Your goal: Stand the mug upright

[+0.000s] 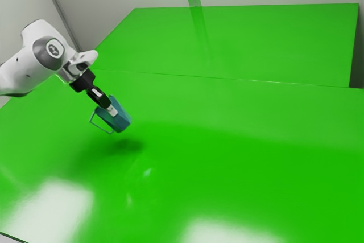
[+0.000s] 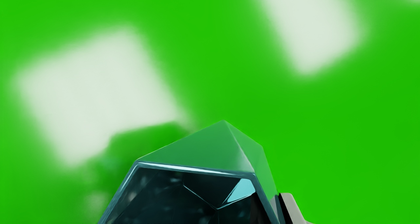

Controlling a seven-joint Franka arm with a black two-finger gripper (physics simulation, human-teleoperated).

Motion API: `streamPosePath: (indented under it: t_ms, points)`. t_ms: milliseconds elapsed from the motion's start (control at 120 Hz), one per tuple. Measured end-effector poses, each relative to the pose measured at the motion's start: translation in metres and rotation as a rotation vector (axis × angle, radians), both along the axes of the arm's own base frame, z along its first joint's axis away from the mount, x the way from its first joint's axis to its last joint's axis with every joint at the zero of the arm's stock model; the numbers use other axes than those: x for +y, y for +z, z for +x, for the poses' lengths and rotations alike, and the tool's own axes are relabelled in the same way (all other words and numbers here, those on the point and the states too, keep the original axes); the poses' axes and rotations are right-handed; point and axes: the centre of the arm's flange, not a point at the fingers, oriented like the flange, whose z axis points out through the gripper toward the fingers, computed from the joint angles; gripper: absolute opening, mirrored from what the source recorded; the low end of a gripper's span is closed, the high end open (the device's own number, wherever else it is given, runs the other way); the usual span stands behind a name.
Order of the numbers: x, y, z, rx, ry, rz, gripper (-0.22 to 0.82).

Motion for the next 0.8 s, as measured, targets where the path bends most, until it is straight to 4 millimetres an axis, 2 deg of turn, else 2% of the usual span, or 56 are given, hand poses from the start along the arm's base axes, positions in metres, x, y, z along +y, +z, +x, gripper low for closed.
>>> streamPosePath:
  t_ms: [108,300,550,800]
  points:
    - [-0.01,0.004,-0.007,0.01,-0.007,0.065,-0.17]
    - [-0.024,0.0,-0.024,0.018,0.014,0.129,-0.18]
    - [-0.06,0.001,-0.028,0.004,-0.004,0.256,-0.18]
    - [-0.084,-0.009,-0.038,0.005,0.034,0.335,-0.18]
